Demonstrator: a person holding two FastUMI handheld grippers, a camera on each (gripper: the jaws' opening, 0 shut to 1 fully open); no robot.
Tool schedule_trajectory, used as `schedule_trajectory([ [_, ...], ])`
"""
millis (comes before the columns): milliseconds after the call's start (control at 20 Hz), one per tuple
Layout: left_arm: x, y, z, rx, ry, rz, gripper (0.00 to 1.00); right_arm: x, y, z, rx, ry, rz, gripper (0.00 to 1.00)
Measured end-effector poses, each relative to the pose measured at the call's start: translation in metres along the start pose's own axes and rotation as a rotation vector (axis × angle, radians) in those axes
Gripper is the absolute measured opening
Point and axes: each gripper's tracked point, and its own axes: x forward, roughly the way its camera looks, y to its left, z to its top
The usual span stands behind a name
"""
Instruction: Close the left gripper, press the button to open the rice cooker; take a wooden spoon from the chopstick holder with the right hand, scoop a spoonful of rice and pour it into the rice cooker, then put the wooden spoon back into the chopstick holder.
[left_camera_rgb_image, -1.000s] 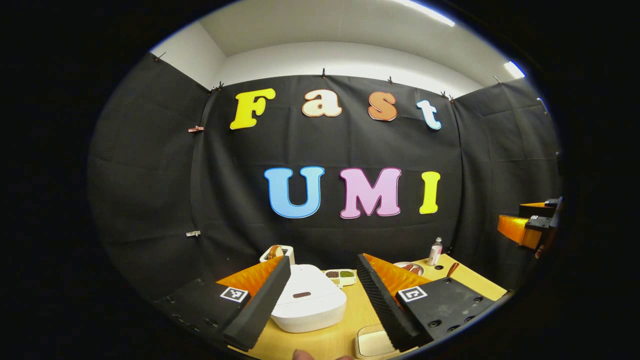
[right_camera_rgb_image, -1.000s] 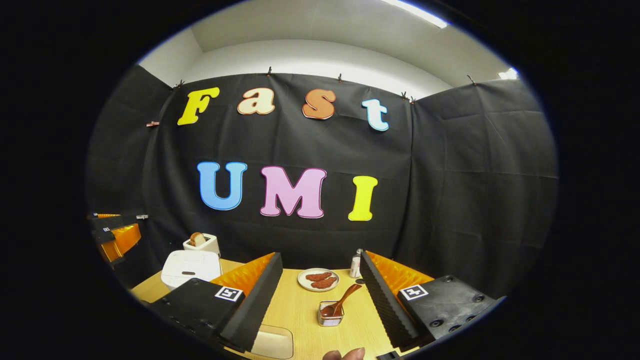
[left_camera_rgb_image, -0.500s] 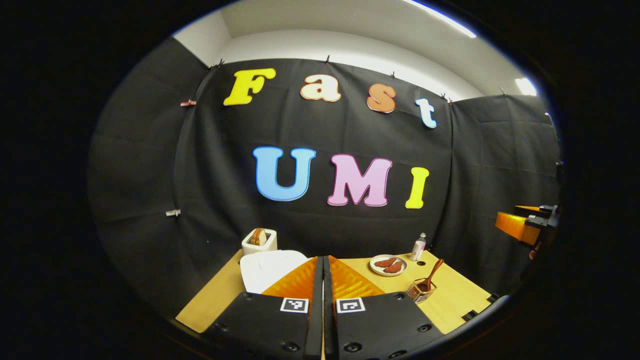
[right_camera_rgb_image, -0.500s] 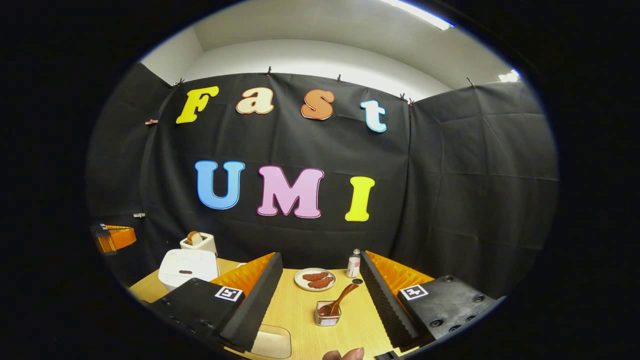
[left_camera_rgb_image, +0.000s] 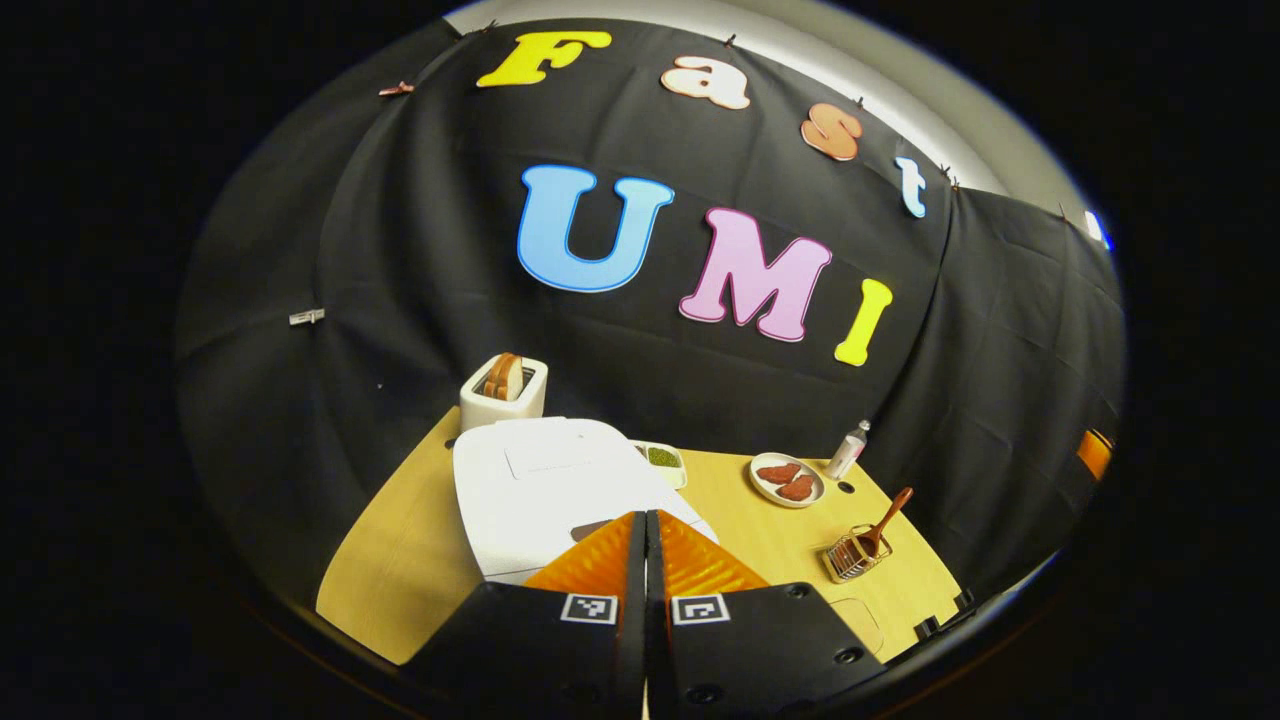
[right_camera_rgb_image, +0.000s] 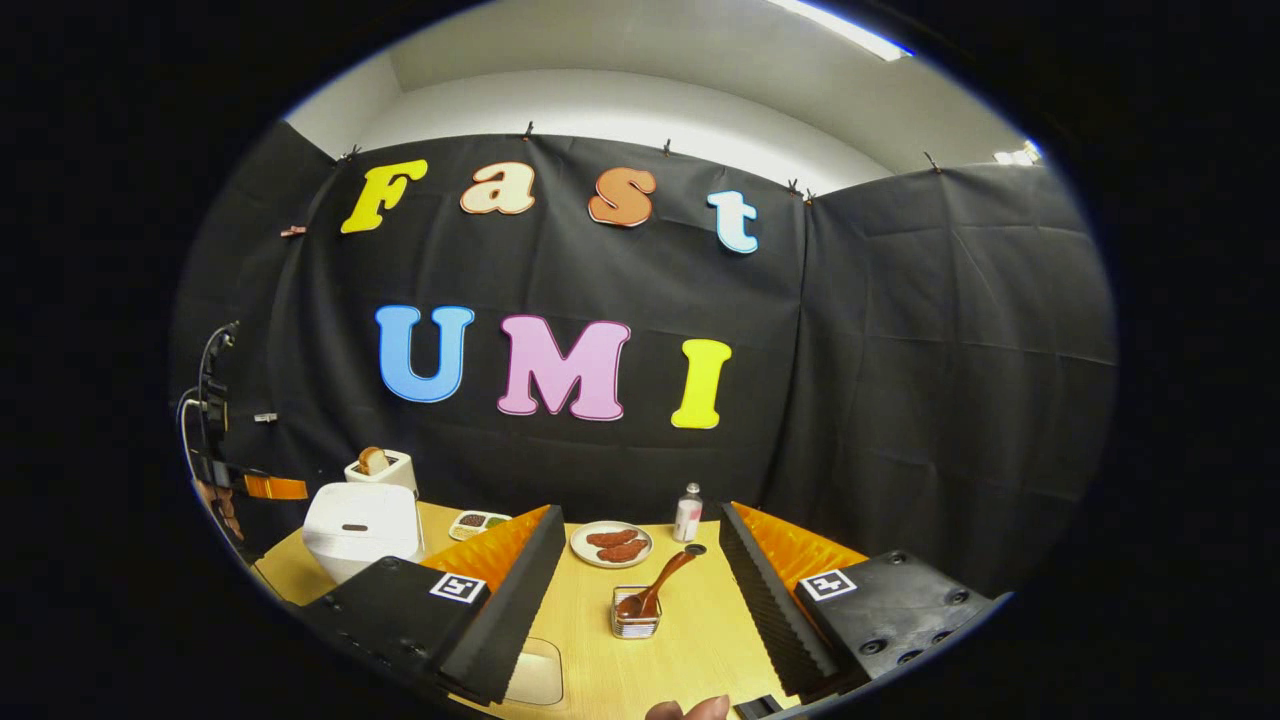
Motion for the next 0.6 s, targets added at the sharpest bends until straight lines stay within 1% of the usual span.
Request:
schedule_trajectory([
  [200,0.035,0.013,-0.014,0.023,0.090,-0.011,0.06,-0.004,-0.020,-0.010,-0.008,0.024,-0.043,0.98],
  [350,0.059,0.018,-0.020,0.018,0.138,-0.018,0.06,-0.006,-0.031,-0.013,-0.011,0.030,-0.073,0.98],
  [450,0.073,0.023,-0.026,0.012,0.173,-0.011,0.06,-0.008,-0.040,-0.016,-0.020,0.035,-0.094,0.98],
  [600,0.092,0.031,-0.042,-0.013,0.256,0.009,0.06,-0.010,-0.053,-0.017,-0.020,0.039,-0.129,0.98],
])
